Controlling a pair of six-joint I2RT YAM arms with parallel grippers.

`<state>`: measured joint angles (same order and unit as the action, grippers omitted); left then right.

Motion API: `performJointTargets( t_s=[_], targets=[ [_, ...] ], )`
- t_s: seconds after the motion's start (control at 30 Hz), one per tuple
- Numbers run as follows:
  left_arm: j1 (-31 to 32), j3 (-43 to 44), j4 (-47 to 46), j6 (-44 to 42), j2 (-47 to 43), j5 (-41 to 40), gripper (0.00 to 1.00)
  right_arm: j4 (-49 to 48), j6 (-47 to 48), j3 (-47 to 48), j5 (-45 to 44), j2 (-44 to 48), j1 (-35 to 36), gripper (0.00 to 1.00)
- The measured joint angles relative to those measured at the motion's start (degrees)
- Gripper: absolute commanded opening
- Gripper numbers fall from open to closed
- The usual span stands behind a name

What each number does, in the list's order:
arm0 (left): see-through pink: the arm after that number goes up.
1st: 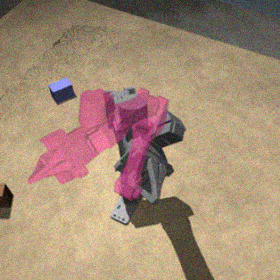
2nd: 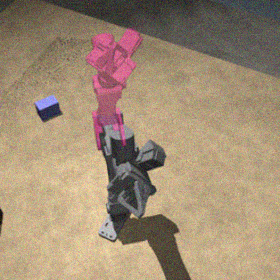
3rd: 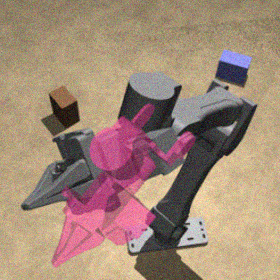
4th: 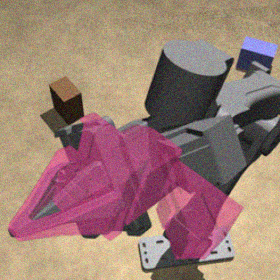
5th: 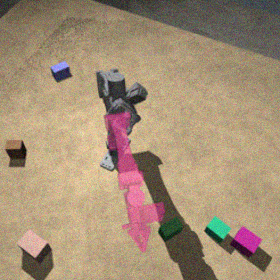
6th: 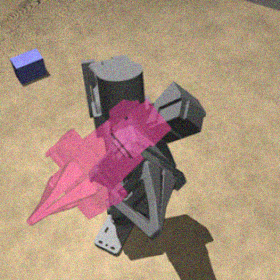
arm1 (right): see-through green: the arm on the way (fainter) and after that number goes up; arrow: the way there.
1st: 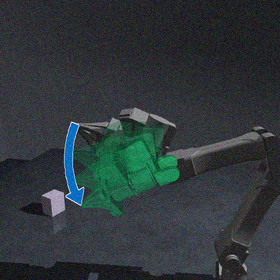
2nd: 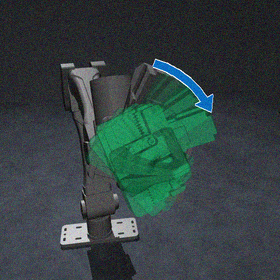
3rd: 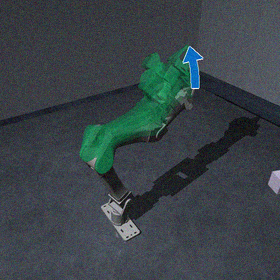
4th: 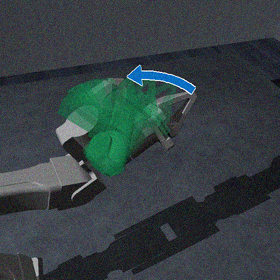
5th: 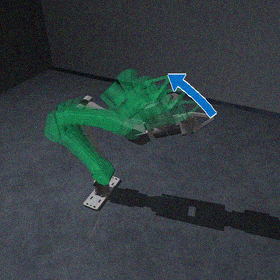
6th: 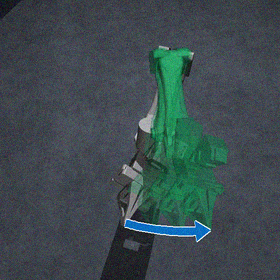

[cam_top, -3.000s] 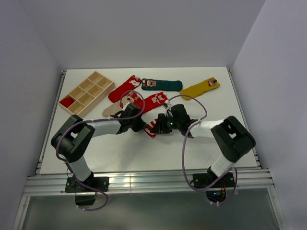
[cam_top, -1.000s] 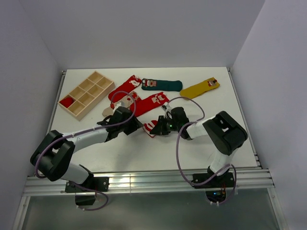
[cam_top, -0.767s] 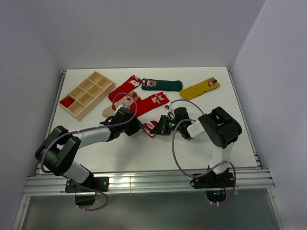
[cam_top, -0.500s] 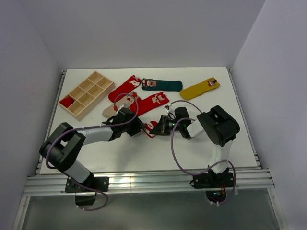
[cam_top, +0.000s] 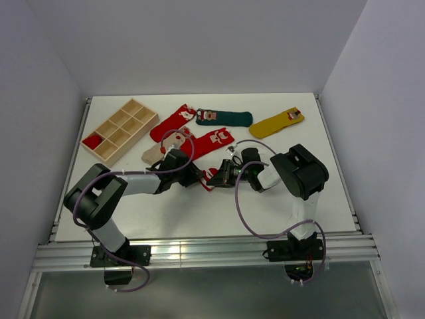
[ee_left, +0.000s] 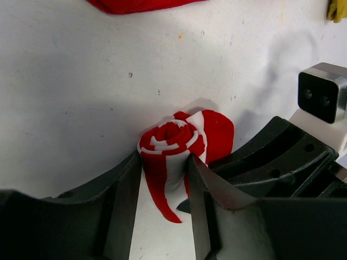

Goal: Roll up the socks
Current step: Roll the sock at the center of the board.

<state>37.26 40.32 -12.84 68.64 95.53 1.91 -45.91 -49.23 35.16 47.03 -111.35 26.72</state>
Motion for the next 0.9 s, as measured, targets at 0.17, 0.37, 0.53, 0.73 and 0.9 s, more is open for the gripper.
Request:
performJointTargets(
  t_s=[0.17,0.37,0.53,0.73,0.9],
  targets=[
    [0.0,1.3,0.2,0.6,1.2,0.1,0.04,0.5,0.3,0.5,0.3,-0.2,0.0,0.17],
    [0.3,2.9,0.7,0.6,2.3,0.5,0.00,8.9,5.3,0.4,-4.6,5.7,0.5,0.45],
    [0.7,4.6,3.3,0.0,2.6,0.2,0.00,19.4,11.7,-0.2,-13.3,15.1,2.8,0.56],
    [1.2,6.3,6.6,-0.8,2.5,-0.9,0.00,28.0,19.7,-0.3,-30.6,27.5,9.1,0.58],
    [1.8,7.3,8.3,-1.8,2.5,-1.8,0.00,30.8,26.6,0.1,-44.3,31.3,17.7,0.59]
  ],
)
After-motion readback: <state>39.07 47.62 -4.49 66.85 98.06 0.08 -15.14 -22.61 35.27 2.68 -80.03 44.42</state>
